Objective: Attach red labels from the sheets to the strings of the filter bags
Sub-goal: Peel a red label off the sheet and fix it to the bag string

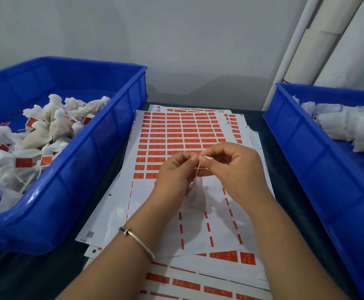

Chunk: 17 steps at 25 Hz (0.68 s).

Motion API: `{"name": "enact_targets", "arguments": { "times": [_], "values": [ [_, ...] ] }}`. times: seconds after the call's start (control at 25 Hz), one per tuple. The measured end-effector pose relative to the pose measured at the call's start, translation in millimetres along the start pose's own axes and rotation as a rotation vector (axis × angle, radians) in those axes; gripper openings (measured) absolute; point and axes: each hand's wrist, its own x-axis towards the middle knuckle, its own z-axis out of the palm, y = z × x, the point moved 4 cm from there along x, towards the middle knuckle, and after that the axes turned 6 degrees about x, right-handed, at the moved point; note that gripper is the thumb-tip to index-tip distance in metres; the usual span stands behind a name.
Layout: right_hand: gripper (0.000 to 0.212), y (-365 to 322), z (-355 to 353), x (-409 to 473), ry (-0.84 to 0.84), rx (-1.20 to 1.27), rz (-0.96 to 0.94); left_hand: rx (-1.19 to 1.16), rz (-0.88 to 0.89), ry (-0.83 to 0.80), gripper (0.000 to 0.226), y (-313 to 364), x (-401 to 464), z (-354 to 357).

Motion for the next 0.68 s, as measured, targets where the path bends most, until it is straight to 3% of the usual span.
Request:
{"name": "enact_targets", "arguments": {
  "times": [0.12,0.4,0.68],
  "values": [
    [0.025,7.9,-5.8,0.6,0.086,-0.067,-0.020,-0.031,-0.048,-0.031,0.018,-1.1,1.5,2.6],
    [0.016,31.6,-7.3,-2.8,0.115,0.073,0.162,-0.053,-0.122,0.035,0.020,-7.8,4.1,2.2],
    [0.012,36.0,-9.3,-3.5,0.150,0.118,0.197,0.010,-0.058,-0.038,0.026,-4.5,2.1,-0.4]
  ]
}}
